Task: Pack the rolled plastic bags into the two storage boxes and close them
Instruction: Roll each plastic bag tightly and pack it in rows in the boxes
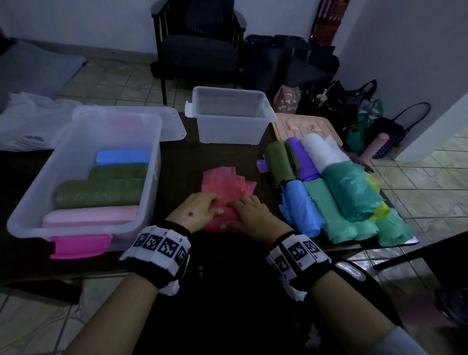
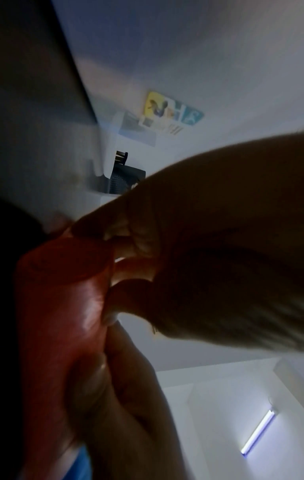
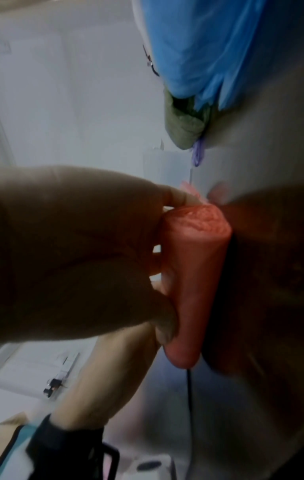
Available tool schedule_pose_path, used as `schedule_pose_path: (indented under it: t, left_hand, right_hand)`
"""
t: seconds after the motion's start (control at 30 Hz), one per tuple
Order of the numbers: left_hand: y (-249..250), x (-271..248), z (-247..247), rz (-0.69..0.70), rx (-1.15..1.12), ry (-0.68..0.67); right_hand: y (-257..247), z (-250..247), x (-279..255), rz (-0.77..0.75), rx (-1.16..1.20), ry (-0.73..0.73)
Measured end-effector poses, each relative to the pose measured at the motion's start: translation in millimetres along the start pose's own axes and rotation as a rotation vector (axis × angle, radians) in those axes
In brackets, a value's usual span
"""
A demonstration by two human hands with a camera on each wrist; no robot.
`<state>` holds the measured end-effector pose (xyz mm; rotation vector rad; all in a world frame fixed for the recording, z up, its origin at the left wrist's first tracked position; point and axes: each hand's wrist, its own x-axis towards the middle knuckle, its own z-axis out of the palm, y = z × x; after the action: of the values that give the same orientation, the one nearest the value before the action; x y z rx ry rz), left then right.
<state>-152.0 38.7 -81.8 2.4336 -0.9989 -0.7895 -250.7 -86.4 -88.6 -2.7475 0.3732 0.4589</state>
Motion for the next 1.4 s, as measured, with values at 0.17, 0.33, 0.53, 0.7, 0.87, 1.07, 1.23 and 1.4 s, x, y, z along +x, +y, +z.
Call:
schedule_pose_path:
  t: [0.17, 0.33, 0.53, 0.7, 0.87, 1.07, 1.23, 1.4]
  left_hand:
    - [2.1, -9.3, 5.4, 0.154, 0.01, 0.234]
    - [-1.2, -10.9, 1.3, 0.123, 0.038, 0.089]
    - [-6.7, -6.5, -2.6, 0.051, 0.114, -0.071]
    - [-3.9, -4.1, -3.9, 0.063, 0.046, -0.037]
    - [-0.5, -3.3, -9.5, 0.01, 0.069, -0.125]
    - [5.2, -18.0, -7.5, 0.08, 0.057, 0.084]
    - [6.6, -18.4, -4.9, 0.118, 0.079, 0.098]
    - [2.2, -14.5, -1.1, 0.124, 0.168, 0.034]
  right_hand:
    - [0.9, -2.1, 4.4, 0.005, 0.087, 0.021]
    - [3.3, -1.2, 3.5, 0.006, -0.096, 0.089]
    - [-2.9, 1.5, 0.6, 0.008, 0.056, 0.162]
    - [-6.4, 6.2, -11.9, -0.081, -0.108, 0.258]
    - [-1.2, 0.7, -13.2, -0.086, 0.017, 0.183]
    - [8.7, -14.3, -3.9, -0.105, 0.167, 0.034]
    - [10.5, -24.9, 9.3, -0.024, 0.191, -0.067]
    - [6.1, -17.4, 15.3, 0.08, 0.111, -0.047]
